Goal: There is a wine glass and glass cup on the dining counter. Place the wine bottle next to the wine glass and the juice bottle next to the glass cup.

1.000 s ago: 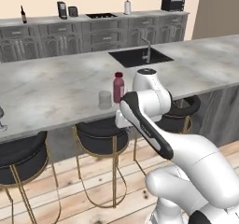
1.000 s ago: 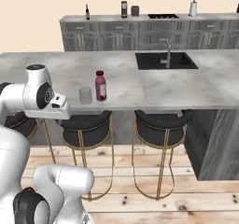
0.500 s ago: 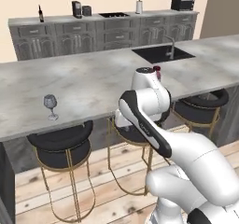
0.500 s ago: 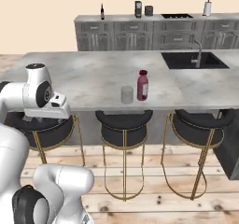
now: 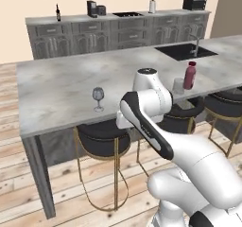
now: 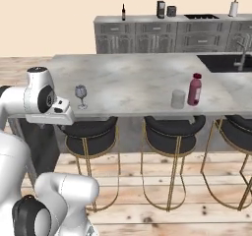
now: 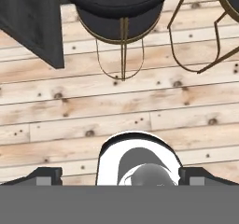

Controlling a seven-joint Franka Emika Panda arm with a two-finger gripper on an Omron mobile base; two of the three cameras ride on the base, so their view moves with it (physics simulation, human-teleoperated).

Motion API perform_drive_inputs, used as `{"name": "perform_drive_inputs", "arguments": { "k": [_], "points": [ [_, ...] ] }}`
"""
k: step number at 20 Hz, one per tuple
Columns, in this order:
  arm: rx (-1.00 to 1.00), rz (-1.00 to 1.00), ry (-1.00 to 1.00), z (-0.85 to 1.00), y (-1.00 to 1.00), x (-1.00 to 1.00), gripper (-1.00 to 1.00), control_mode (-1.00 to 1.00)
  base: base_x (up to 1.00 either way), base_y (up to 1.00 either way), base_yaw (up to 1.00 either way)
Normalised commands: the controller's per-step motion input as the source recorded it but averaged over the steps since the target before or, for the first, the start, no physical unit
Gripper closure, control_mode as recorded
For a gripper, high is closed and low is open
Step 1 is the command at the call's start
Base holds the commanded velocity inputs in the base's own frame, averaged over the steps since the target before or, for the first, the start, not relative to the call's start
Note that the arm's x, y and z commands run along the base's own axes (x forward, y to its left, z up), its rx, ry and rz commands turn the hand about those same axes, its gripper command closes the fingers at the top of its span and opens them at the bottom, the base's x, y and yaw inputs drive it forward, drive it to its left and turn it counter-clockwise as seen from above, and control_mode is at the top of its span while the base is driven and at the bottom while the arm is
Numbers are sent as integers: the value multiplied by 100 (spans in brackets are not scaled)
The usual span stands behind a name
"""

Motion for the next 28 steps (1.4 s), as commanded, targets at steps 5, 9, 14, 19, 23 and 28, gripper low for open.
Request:
{"name": "perform_drive_inputs", "arguments": {
  "k": [5, 9, 14, 19, 23, 28],
  "points": [
    [0, 0, 0, 0, 0, 0, -100, 100, 1, 90, 0],
    [0, 0, 0, 0, 0, 0, -100, 100, 3, 90, 0],
    [0, 0, 0, 0, 0, 0, -100, 100, 9, 90, 0],
    [0, 0, 0, 0, 0, 0, -100, 100, 19, 89, 0],
    [0, 0, 0, 0, 0, 0, -100, 100, 32, 88, 0],
    [0, 0, 0, 0, 0, 0, -100, 100, 44, 84, 0]
  ]
}}
